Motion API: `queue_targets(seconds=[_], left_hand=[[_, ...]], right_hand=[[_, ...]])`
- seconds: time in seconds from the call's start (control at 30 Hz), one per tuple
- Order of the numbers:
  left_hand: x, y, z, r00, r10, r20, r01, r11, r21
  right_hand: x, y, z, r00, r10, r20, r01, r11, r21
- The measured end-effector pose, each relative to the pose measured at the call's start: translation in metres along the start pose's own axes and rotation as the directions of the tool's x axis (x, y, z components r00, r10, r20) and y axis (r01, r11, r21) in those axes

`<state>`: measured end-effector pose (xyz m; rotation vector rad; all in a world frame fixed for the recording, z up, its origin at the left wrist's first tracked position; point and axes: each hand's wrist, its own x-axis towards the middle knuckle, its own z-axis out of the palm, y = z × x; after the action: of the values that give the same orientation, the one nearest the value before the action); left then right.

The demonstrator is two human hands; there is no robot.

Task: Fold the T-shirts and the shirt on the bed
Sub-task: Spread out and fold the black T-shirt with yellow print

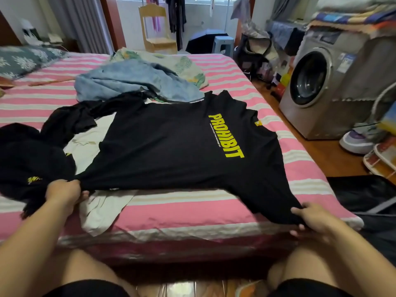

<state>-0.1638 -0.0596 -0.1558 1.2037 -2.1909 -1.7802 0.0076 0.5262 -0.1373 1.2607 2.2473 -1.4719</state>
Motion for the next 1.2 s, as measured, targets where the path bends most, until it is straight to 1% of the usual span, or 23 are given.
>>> queue_targets(seconds=[0.07, 0.1, 0.17, 0.23, 0.27, 0.3, 0.33, 0.37, 0.43, 0.47, 0.5, 0.57, 0.63, 0.7, 0.77, 0.8, 0.83, 0.9, 0.93, 1.0, 1.1, 1.17, 1.2], left_hand=[[-0.007, -0.002, -0.002, 0.991, 0.094, -0.092, -0.067, 0.962, 0.264], [-0.014, -0.002, -0.002, 0.971, 0.179, -0.159, -0.095, 0.898, 0.43], [-0.042, 0.0, 0.01, 0.908, 0.381, -0.172, -0.219, 0.784, 0.581], [-0.084, 0.0, 0.036, 0.818, 0.575, 0.018, -0.476, 0.66, 0.58], [-0.107, -0.004, 0.059, 0.783, 0.603, 0.154, -0.578, 0.613, 0.538], [-0.131, -0.011, 0.084, 0.765, 0.568, 0.302, -0.636, 0.596, 0.489], [-0.157, -0.021, 0.111, 0.774, 0.458, 0.438, -0.629, 0.64, 0.441], [-0.181, -0.034, 0.138, 0.777, 0.303, 0.551, -0.559, 0.734, 0.385], [-0.226, -0.053, 0.187, 0.723, 0.045, 0.69, -0.296, 0.922, 0.249], [-0.239, -0.057, 0.209, 0.709, -0.016, 0.705, -0.172, 0.966, 0.195], [-0.247, -0.058, 0.228, 0.724, -0.051, 0.688, -0.066, 0.988, 0.143], [-0.253, -0.052, 0.258, 0.77, -0.118, 0.627, 0.156, 0.988, -0.006], [-0.255, -0.045, 0.28, 0.769, -0.196, 0.608, 0.356, 0.922, -0.153], [-0.258, -0.042, 0.29, 0.713, -0.245, 0.656, 0.475, 0.858, -0.196], [-0.258, -0.043, 0.292, 0.645, -0.266, 0.716, 0.556, 0.807, -0.201], [-0.258, -0.043, 0.291, 0.636, -0.256, 0.728, 0.553, 0.809, -0.198], [-0.259, -0.042, 0.289, 0.643, -0.22, 0.734, 0.518, 0.831, -0.204], [-0.264, -0.04, 0.287, 0.726, -0.096, 0.681, 0.338, 0.912, -0.232], [-0.267, -0.041, 0.286, 0.756, -0.015, 0.655, 0.248, 0.932, -0.265], [-0.275, -0.047, 0.286, 0.735, 0.073, 0.674, 0.192, 0.931, -0.311], [-0.283, -0.061, 0.284, 0.663, 0.123, 0.738, 0.09, 0.966, -0.242], [-0.281, -0.066, 0.279, 0.69, 0.179, 0.701, -0.025, 0.974, -0.224], [-0.279, -0.064, 0.276, 0.713, 0.218, 0.667, -0.097, 0.972, -0.214]], right_hand=[[0.001, 0.002, -0.003, 0.994, 0.037, 0.104, -0.028, 0.996, -0.083], [0.005, 0.0, -0.006, 0.989, 0.026, 0.143, -0.006, 0.99, -0.142], [0.011, -0.01, -0.016, 0.991, -0.006, 0.134, 0.058, 0.919, -0.391], [0.02, -0.024, -0.023, 0.991, -0.086, 0.103, 0.122, 0.89, -0.439], [0.029, -0.03, -0.028, 0.988, -0.109, 0.106, 0.14, 0.924, -0.355], [0.039, -0.037, -0.03, 0.989, -0.121, 0.091, 0.141, 0.953, -0.269], [0.049, -0.045, -0.03, 0.993, -0.091, 0.079, 0.104, 0.979, -0.176], [0.063, -0.05, -0.029, 0.996, -0.065, 0.064, 0.071, 0.993, -0.09], [0.088, -0.058, -0.025, 0.999, 0.001, 0.051, -0.002, 1.0, 0.014], [0.098, -0.063, -0.021, 0.999, 0.019, 0.05, -0.022, 0.998, 0.062], [0.108, -0.066, -0.017, 0.999, 0.013, 0.052, -0.019, 0.993, 0.115], [0.13, -0.066, -0.008, 0.999, -0.049, 0.019, 0.047, 0.995, 0.085], [0.141, -0.061, 0.0, 0.989, -0.122, -0.079, 0.114, 0.988, -0.104], [0.14, -0.058, 0.006, 0.975, -0.171, -0.143, 0.152, 0.979, -0.139], [0.144, -0.057, 0.006, 0.972, -0.165, -0.168, 0.162, 0.986, -0.03], [0.149, -0.055, 0.004, 0.974, -0.148, -0.169, 0.155, 0.988, 0.026], [0.152, -0.054, 0.0, 0.971, -0.143, -0.191, 0.155, 0.987, 0.052], [0.15, -0.051, -0.006, 0.972, -0.136, -0.19, 0.163, 0.978, 0.132], [0.144, -0.05, -0.007, 0.981, -0.135, -0.14, 0.167, 0.955, 0.243], [0.123, -0.044, -0.007, 0.988, -0.141, 0.062, 0.104, 0.908, 0.407], [0.091, -0.026, -0.003, 0.938, -0.114, 0.328, 0.013, 0.956, 0.294], [0.08, -0.014, 0.001, 0.934, -0.102, 0.342, 0.016, 0.969, 0.247], [0.08, -0.01, 0.0, 0.955, -0.134, 0.266, 0.061, 0.962, 0.267]])
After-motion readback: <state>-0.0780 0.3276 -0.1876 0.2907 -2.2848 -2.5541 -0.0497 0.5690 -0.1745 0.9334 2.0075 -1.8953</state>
